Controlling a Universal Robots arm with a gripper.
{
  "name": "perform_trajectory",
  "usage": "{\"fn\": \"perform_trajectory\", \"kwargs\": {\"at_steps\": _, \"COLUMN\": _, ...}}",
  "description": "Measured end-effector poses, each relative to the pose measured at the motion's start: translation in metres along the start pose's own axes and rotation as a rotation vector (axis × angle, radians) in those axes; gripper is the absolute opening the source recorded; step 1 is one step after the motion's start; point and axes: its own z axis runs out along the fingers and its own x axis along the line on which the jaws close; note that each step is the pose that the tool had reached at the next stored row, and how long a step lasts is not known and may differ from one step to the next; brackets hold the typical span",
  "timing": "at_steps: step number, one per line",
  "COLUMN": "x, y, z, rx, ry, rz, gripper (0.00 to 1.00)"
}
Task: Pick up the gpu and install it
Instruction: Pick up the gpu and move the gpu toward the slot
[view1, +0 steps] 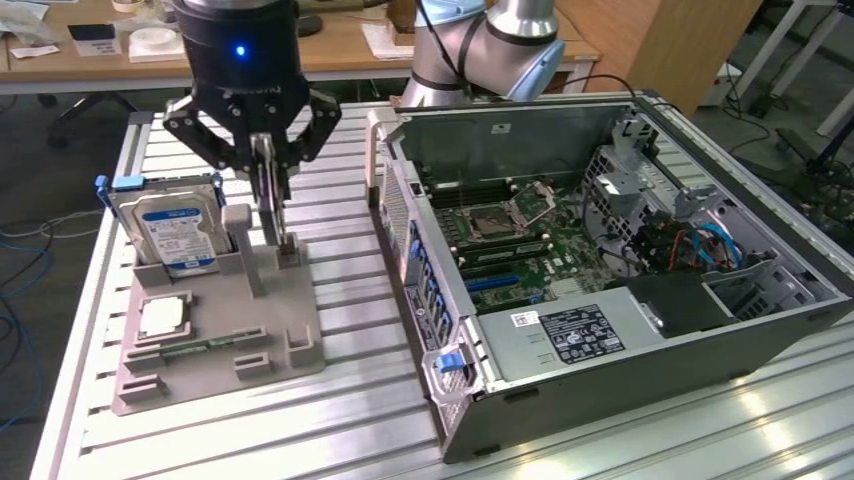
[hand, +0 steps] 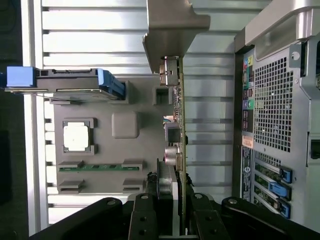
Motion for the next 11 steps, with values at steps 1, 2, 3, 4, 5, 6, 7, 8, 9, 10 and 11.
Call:
{"fn": "perform_trajectory", "kwargs": {"at_steps": 1, "x": 0.000, "y": 0.0001, "z": -0.0036, "rx": 0.0003, "ry": 0.0000, "rz": 0.000, "gripper": 0.28}}
{"fn": "perform_trajectory", "kwargs": {"at_steps": 2, "x": 0.000, "y": 0.0002, "z": -0.0070, "rx": 0.0006, "ry": 0.0000, "rz": 0.000, "gripper": 0.28}}
{"fn": "perform_trajectory", "kwargs": {"at_steps": 3, "x": 0.000, "y": 0.0003, "z": -0.0101, "rx": 0.0008, "ry": 0.0000, "rz": 0.000, "gripper": 0.28}}
{"fn": "perform_trajectory", "kwargs": {"at_steps": 4, "x": 0.000, "y": 0.0004, "z": -0.0137, "rx": 0.0012, "ry": 0.0001, "rz": 0.000, "gripper": 0.28}}
{"fn": "perform_trajectory", "kwargs": {"at_steps": 5, "x": 0.000, "y": 0.0005, "z": -0.0169, "rx": 0.0015, "ry": 0.0000, "rz": 0.000, "gripper": 0.28}}
{"fn": "perform_trajectory", "kwargs": {"at_steps": 6, "x": 0.000, "y": 0.0006, "z": -0.0202, "rx": 0.0018, "ry": 0.0000, "rz": 0.000, "gripper": 0.28}}
{"fn": "perform_trajectory", "kwargs": {"at_steps": 7, "x": 0.000, "y": 0.0007, "z": -0.0238, "rx": 0.0023, "ry": -0.0001, "rz": 0.000, "gripper": 0.28}}
{"fn": "perform_trajectory", "kwargs": {"at_steps": 8, "x": 0.000, "y": 0.0008, "z": -0.0271, "rx": 0.0028, "ry": -0.0001, "rz": 0.000, "gripper": 0.28}}
{"fn": "perform_trajectory", "kwargs": {"at_steps": 9, "x": 0.000, "y": 0.0009, "z": -0.0305, "rx": 0.0035, "ry": 0.0000, "rz": 0.000, "gripper": 0.28}}
{"fn": "perform_trajectory", "kwargs": {"at_steps": 10, "x": 0.000, "y": 0.0010, "z": -0.0338, "rx": 0.0040, "ry": -0.0001, "rz": 0.000, "gripper": 0.28}}
{"fn": "perform_trajectory", "kwargs": {"at_steps": 11, "x": 0.000, "y": 0.0011, "z": -0.0370, "rx": 0.0048, "ry": -0.0001, "rz": 0.000, "gripper": 0.28}}
